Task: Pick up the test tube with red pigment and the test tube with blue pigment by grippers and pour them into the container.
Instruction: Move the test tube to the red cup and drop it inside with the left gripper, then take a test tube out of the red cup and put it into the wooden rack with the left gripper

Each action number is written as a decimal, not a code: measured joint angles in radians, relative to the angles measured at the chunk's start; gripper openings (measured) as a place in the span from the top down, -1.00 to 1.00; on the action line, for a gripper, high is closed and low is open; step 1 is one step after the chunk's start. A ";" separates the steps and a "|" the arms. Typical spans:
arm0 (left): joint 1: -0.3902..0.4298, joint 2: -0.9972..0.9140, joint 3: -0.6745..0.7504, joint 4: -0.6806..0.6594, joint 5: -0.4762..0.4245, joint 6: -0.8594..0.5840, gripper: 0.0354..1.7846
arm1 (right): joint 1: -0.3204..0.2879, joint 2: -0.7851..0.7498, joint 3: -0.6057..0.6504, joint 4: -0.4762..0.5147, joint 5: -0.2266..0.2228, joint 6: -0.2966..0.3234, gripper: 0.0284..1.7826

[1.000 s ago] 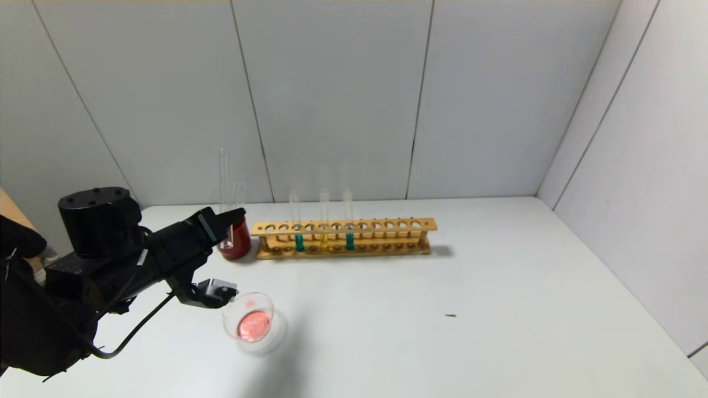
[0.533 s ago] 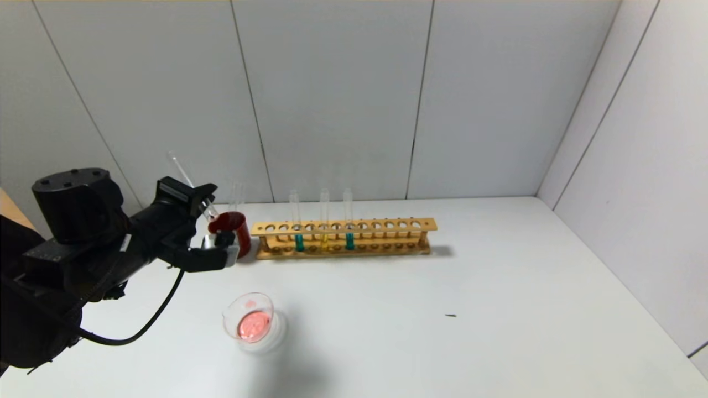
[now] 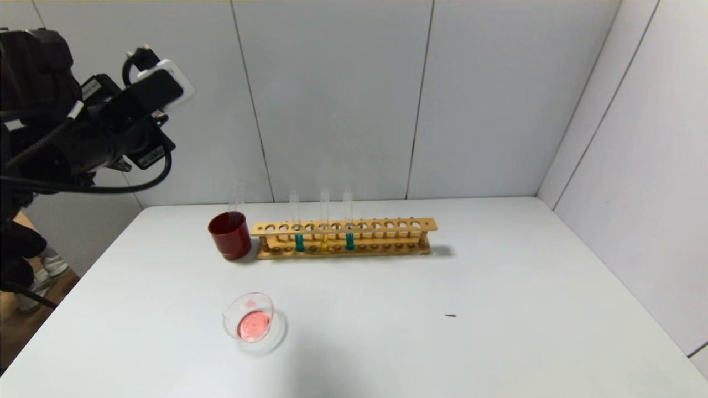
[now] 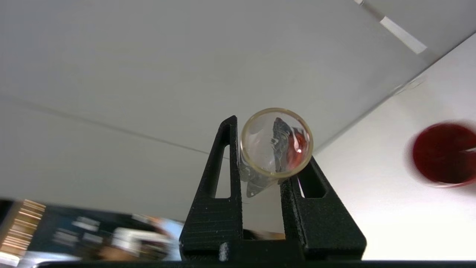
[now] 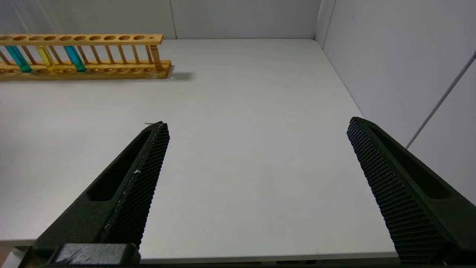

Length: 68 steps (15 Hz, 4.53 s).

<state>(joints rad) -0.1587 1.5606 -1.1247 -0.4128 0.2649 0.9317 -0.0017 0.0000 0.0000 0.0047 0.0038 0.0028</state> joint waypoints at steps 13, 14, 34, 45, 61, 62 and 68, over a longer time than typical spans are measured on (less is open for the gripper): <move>0.080 0.190 -0.071 0.069 -0.208 -0.807 0.66 | 0.002 0.000 0.000 0.000 0.000 -0.001 -0.96; 0.081 0.216 -0.071 0.066 -0.210 -0.808 0.66 | 0.002 0.000 0.000 0.000 0.000 -0.001 -0.96; 0.102 0.560 -0.113 -0.098 -0.266 -0.807 -0.38 | 0.002 0.000 0.000 0.000 0.000 -0.001 -0.96; 0.090 0.353 -0.101 -0.028 -0.260 -0.799 -0.95 | 0.002 0.000 0.000 0.000 0.000 -0.001 -0.96; -0.197 0.217 0.143 -0.035 -0.263 -0.897 -0.95 | 0.002 0.000 0.000 0.000 0.000 -0.001 -0.96; -0.202 0.230 0.141 -0.036 -0.263 -0.911 -0.95 | 0.002 0.000 0.000 0.000 0.000 -0.001 -0.96; -0.205 0.373 0.047 -0.085 -0.256 -0.934 -0.95 | 0.002 0.000 0.000 0.000 0.000 -0.001 -0.96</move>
<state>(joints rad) -0.3636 1.9338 -1.0777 -0.4974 0.0085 -0.0023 0.0000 0.0000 0.0000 0.0047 0.0043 0.0017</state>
